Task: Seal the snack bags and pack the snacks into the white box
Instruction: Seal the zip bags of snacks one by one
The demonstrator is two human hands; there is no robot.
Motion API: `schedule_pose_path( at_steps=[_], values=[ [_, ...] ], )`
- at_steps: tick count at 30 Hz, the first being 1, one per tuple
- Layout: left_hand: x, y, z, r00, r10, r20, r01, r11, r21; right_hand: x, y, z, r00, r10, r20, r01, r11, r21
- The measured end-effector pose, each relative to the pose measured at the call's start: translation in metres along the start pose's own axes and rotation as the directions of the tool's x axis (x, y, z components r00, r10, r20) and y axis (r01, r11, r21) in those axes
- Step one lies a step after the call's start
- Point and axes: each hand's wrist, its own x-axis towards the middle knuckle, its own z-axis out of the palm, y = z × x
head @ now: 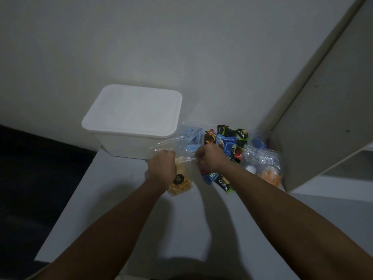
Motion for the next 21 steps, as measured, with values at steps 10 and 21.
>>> schedule_pose_path(
  at_steps=[10,21],
  values=[
    [0.015,0.069,0.006,0.980,0.162,0.116,-0.134,0.967,-0.219,-0.016,0.073,-0.042,0.983,0.186,-0.012,-0.186,0.982,-0.029],
    [0.033,0.158,0.036,0.868,0.319,0.380,-0.132,0.887,-0.443,-0.040,0.182,-0.075,0.884,0.444,-0.149,-0.453,0.891,-0.036]
  ],
)
